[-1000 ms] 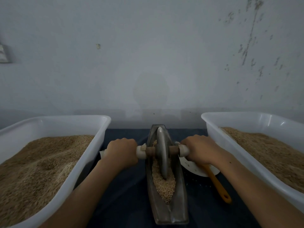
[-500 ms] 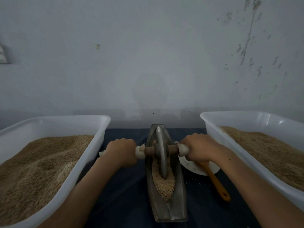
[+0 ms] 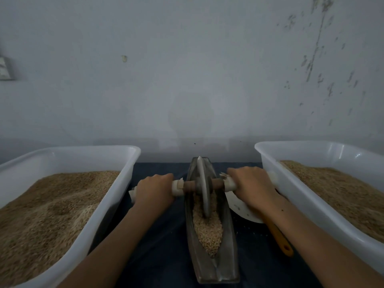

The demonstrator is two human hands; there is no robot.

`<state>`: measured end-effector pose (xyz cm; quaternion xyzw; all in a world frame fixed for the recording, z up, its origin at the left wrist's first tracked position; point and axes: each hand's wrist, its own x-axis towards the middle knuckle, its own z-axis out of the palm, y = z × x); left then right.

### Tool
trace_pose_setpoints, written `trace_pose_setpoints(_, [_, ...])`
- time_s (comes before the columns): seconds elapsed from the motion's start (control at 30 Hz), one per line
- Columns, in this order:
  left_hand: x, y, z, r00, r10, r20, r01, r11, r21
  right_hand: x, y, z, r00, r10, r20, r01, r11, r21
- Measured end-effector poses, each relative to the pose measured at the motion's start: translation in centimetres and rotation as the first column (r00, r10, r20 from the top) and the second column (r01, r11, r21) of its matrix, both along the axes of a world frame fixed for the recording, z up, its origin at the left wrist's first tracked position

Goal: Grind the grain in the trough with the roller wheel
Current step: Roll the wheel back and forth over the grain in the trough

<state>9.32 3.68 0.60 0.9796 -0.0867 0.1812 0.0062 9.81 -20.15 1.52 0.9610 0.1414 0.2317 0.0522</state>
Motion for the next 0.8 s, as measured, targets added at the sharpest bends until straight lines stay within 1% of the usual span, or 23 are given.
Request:
trace_pose_setpoints(0.07, [-0.1, -0.1, 0.4, 1.000, -0.006, -0.023, 0.007, 0.999, 0.038, -0.2, -0.2, 0.3, 0.996, -0.005, -0.083, 0.006, 1.000, 0.006])
trace_pose_setpoints(0.13, [-0.2, 0.0, 0.9, 0.995, -0.012, -0.101, 0.020, 0.996, 0.081, -0.5, -0.3, 1.0, 0.977, 0.009, -0.214, -0.008, 1.000, 0.002])
trace_pose_setpoints(0.2, [-0.3, 0.1, 1.4, 0.980, -0.015, -0.197, 0.036, 0.994, 0.105, -0.9, -0.3, 1.6, 0.936, 0.019, -0.351, -0.024, 1.000, -0.011])
trace_pose_setpoints(0.23, [-0.3, 0.1, 1.6, 0.971, -0.015, -0.237, 0.042, 0.993, 0.110, -0.9, -0.3, 2.0, 0.916, 0.017, -0.400, -0.028, 0.999, -0.023])
trace_pose_setpoints(0.3, [-0.2, 0.2, 1.8, 0.957, -0.012, -0.289, 0.046, 0.993, 0.110, -1.1, -0.2, 2.4, 0.894, 0.006, -0.448, -0.029, 0.999, -0.043])
trace_pose_setpoints(0.37, [-0.1, 0.2, 1.7, 0.952, -0.002, -0.306, 0.035, 0.994, 0.104, -1.0, -0.2, 2.3, 0.899, -0.002, -0.437, -0.022, 0.999, -0.050])
trace_pose_setpoints(0.4, [0.0, 0.2, 1.6, 0.954, 0.005, -0.301, 0.025, 0.995, 0.098, -0.9, -0.1, 2.1, 0.916, -0.004, -0.402, -0.017, 0.999, -0.048])
trace_pose_setpoints(0.5, [0.1, 0.1, 0.9, 0.977, 0.018, -0.210, -0.007, 0.998, 0.055, -0.3, -0.1, 1.0, 0.983, 0.008, -0.185, -0.012, 1.000, -0.018])
trace_pose_setpoints(0.57, [0.0, 0.0, 0.6, 0.992, 0.013, -0.123, -0.010, 1.000, 0.024, 0.2, 0.0, 0.2, 0.998, 0.010, -0.064, -0.010, 1.000, -0.007])
trace_pose_setpoints(0.6, [-0.1, -0.1, 0.5, 0.996, 0.009, -0.088, -0.008, 1.000, 0.017, 0.3, 0.0, -0.1, 0.999, 0.010, -0.032, -0.010, 1.000, -0.002])
trace_pose_setpoints(0.7, [-0.1, -0.1, 0.4, 0.999, -0.004, -0.032, 0.005, 1.000, 0.024, 0.5, -0.2, -0.3, 0.999, 0.010, -0.035, -0.010, 1.000, 0.020])
trace_pose_setpoints(0.73, [-0.1, -0.1, 0.5, 0.999, -0.006, -0.041, 0.008, 0.999, 0.034, 0.4, -0.2, -0.2, 0.998, 0.009, -0.061, -0.007, 1.000, 0.023])
trace_pose_setpoints(0.8, [0.0, 0.0, 0.8, 0.993, -0.010, -0.114, 0.017, 0.998, 0.062, 0.1, -0.4, 0.4, 0.988, 0.006, -0.154, -0.004, 1.000, 0.009])
